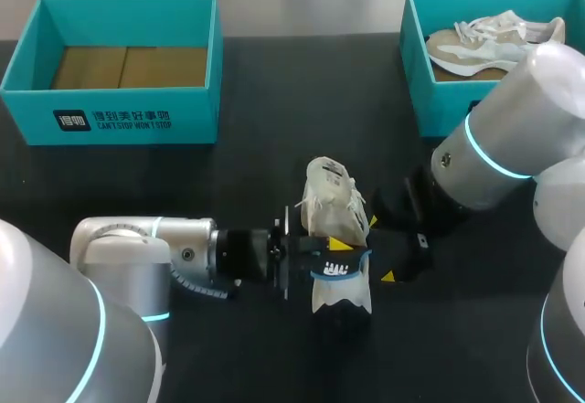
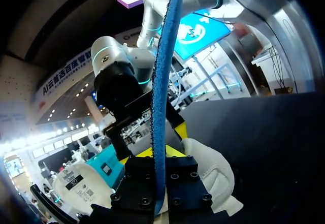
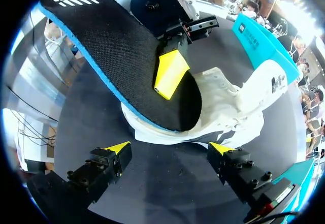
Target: Take the shoe out of the shoebox, open the shoe tongue, remove and reinsert the insole, then place the shoe into the shoebox
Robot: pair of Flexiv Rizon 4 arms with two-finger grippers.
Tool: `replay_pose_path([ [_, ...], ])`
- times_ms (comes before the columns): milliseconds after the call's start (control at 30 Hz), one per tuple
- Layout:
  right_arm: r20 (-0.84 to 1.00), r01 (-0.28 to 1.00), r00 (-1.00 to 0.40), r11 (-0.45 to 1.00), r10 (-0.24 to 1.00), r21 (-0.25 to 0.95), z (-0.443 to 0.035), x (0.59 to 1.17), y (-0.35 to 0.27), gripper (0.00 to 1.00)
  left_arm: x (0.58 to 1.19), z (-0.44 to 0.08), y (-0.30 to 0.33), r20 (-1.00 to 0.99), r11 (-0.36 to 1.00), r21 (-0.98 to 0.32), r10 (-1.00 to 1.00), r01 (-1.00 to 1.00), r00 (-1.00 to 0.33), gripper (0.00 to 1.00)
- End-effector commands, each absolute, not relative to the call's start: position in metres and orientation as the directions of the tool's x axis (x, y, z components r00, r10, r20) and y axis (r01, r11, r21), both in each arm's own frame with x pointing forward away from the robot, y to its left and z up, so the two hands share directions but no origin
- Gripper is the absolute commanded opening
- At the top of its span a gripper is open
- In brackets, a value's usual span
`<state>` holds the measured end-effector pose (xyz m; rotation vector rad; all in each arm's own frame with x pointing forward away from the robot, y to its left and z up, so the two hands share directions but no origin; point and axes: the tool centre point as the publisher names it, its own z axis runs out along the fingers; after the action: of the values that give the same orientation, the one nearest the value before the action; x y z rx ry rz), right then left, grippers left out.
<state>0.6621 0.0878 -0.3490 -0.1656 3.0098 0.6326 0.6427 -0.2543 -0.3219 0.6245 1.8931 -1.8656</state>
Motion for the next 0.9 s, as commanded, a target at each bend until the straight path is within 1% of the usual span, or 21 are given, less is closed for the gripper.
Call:
replay_pose_path([
  [33,-0.085,-0.118,-0.992,0.910,-0.091,0.398,-0.350,0.661,0.088,1.00,0.645,-0.326,-0.256,-0.575,0.011,-0.817,0.045,0.576,-0.817,0.00],
  [433,-0.085,-0.118,-0.992,0.910,-0.091,0.398,-0.350,0.661,0.088,1.00,0.658,-0.336,-0.255,-0.588,0.053,-0.803,0.087,0.593,-0.804,0.00],
  [700,-0.085,-0.118,-0.992,0.910,-0.091,0.398,-0.350,0.661,0.088,1.00,0.666,-0.351,-0.253,-0.573,0.122,-0.803,0.116,0.584,-0.812,0.00],
  [900,-0.085,-0.118,-0.992,0.910,-0.091,0.398,-0.350,0.661,0.088,1.00,0.670,-0.361,-0.255,-0.556,0.202,-0.794,0.142,0.574,-0.819,0.00],
])
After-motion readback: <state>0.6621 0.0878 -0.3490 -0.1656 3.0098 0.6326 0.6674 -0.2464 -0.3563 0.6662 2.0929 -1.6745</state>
